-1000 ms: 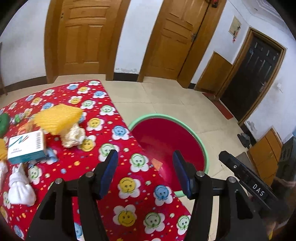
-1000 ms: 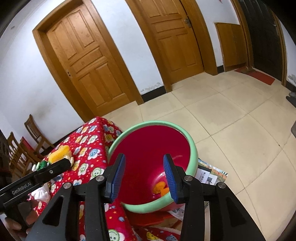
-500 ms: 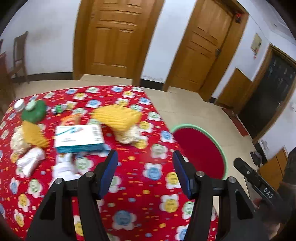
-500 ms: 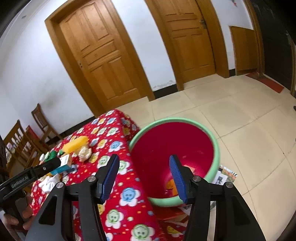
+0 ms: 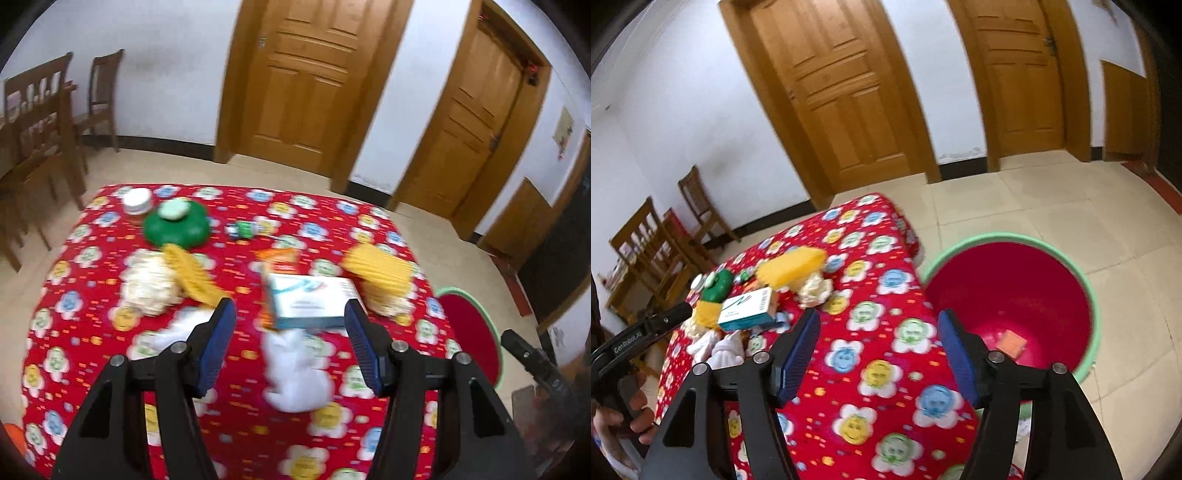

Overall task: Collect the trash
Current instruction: 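Move both tools back over the table toward the crumpled paper and foam net, then grasp the white crumpled paper with the left tool while the right tool grasps the yellow foam net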

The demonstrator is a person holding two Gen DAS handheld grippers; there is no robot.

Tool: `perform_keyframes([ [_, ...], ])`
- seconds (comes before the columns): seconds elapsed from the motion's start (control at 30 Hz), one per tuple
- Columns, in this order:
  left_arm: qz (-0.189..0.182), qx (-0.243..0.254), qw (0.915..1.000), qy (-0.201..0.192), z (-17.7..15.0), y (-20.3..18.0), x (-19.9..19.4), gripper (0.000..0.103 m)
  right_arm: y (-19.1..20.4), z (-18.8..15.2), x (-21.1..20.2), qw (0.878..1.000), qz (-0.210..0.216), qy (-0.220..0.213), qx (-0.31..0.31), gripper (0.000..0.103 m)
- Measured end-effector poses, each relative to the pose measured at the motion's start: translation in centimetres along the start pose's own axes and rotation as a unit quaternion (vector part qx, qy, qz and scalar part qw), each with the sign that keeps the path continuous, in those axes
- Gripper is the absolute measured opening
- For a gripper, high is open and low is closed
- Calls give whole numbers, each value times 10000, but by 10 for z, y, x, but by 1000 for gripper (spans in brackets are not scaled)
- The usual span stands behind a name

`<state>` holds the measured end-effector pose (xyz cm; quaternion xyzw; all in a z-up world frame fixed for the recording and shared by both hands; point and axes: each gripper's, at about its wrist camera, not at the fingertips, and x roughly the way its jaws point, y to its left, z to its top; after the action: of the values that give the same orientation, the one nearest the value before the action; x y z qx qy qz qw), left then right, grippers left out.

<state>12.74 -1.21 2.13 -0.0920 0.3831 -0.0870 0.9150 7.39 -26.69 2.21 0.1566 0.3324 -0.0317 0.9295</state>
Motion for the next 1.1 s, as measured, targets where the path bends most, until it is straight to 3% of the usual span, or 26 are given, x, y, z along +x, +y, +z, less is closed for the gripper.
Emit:
perform_keyframes([
  [0.43, 762, -413, 9962, 45, 21, 83, 22, 61, 54, 39, 64, 9985, 218, 208, -463, 68],
  [0.6, 882, -569, 9944, 156, 21, 101, 43, 61, 69, 49, 95, 9973, 178, 360, -613, 68],
  [0.8, 938, -717, 9926, 294, 15, 115, 64, 61, 74, 56, 130, 9963, 176, 559, -634, 68],
  [1.1, 497, -771, 9951, 366, 8, 116, 81, 61, 76, 47, 164, 9935, 285, 908, -619, 68],
])
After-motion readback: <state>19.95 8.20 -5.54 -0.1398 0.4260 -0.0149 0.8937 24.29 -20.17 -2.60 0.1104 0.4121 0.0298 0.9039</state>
